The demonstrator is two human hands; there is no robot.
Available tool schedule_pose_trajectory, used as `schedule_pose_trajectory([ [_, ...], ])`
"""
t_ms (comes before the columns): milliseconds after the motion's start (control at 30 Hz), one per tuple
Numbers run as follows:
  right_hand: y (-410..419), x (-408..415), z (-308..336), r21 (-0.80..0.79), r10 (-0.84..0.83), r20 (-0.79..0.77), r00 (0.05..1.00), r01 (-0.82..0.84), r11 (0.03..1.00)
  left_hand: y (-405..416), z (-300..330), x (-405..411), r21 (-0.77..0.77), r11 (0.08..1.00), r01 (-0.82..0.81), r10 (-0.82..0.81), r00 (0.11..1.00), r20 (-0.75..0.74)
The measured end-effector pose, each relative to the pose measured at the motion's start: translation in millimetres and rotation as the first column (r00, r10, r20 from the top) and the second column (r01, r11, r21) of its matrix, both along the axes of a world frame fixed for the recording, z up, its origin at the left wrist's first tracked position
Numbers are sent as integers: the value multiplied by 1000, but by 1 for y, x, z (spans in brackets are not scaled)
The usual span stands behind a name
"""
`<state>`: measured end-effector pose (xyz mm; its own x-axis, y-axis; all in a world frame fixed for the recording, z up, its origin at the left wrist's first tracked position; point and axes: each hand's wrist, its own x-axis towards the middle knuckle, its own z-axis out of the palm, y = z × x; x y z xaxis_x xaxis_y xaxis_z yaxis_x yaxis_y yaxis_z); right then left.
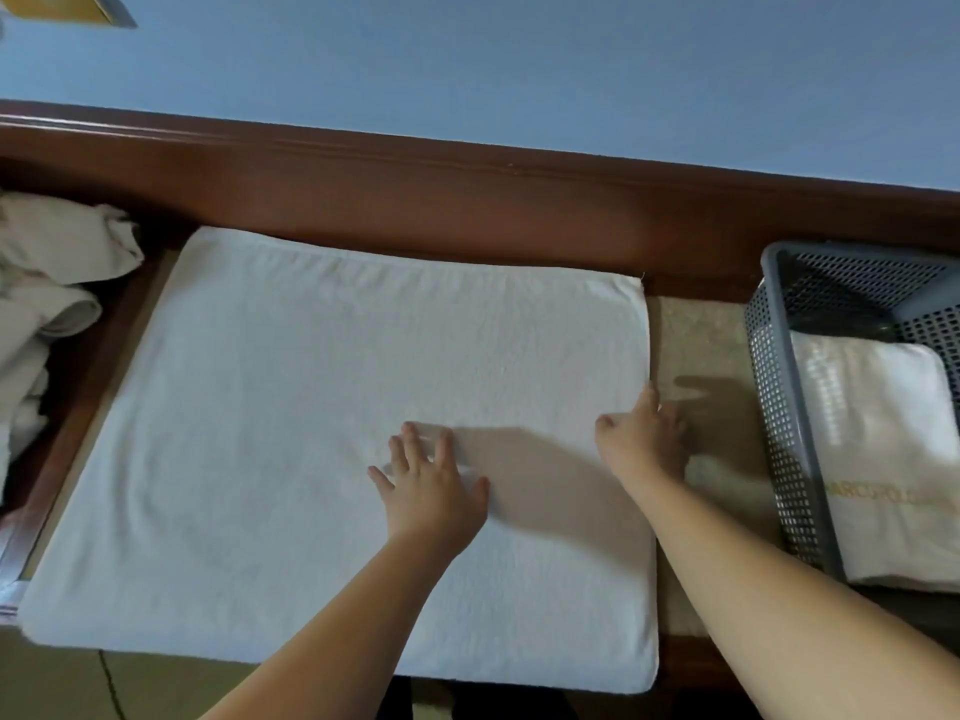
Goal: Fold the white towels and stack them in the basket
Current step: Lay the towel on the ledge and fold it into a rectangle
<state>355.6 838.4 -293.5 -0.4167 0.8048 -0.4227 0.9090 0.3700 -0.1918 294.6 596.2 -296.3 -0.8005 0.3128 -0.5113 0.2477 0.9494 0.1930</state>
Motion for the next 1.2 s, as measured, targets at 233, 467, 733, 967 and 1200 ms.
schedule_pose_trajectory([
  [233,-61,-3,16,50,485,64,872,-488,872,-47,8,-18,155,964,-214,229,970,-84],
  [467,-211,-105,14,-193,868,-153,473,-875,443,-186,14,-58,81,858,-508,514,852,-102],
  [733,-389,-217,24,-199,990,-131,-55,-977,-81,-324,8,-93,11,733,-680,679,730,-80],
  [967,-482,-279,26,-133,864,-18,-504,-855,-501,-368,5,-129,71,716,-694,698,713,-64],
  [1200,-519,-339,27,-143,661,230,-714,-697,-703,-381,2,-147,-40,741,-670,670,736,96],
])
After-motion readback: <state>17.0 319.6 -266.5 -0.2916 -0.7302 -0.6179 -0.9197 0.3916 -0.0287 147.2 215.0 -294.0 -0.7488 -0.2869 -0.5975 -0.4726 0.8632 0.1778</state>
